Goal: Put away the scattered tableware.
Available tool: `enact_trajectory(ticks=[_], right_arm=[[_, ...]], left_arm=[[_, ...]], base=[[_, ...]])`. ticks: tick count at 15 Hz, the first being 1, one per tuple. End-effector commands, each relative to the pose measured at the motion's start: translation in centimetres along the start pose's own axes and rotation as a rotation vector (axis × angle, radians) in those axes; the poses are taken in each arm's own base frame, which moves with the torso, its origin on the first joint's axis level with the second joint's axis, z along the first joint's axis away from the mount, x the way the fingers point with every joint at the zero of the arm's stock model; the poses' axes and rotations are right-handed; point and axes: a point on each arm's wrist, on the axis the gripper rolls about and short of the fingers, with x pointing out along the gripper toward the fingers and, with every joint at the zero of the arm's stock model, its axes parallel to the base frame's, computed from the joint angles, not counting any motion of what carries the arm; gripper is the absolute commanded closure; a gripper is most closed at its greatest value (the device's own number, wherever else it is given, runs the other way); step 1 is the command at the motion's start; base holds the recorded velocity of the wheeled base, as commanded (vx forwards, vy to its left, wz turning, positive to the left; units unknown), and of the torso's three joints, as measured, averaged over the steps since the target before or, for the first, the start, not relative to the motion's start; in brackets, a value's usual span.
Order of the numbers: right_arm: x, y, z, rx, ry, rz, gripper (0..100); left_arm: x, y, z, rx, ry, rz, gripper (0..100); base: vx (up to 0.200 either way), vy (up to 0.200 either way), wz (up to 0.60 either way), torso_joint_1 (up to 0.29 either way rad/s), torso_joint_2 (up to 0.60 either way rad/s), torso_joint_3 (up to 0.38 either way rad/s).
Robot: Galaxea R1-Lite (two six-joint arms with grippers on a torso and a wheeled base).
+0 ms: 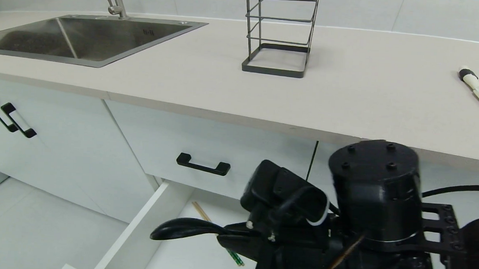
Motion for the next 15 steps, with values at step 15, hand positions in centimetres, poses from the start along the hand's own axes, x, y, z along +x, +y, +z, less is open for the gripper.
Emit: enact_trajectory(ticks=[15], right_arm=[[15.4, -2.3, -2.0, 0.000, 0.120, -0.099, 100]], left_arm=[[0.0, 0.0, 0.0, 0.001, 0.000, 0.001, 0]], base=[[0.000, 0.000, 0.00, 0.000, 0.00, 0.000]])
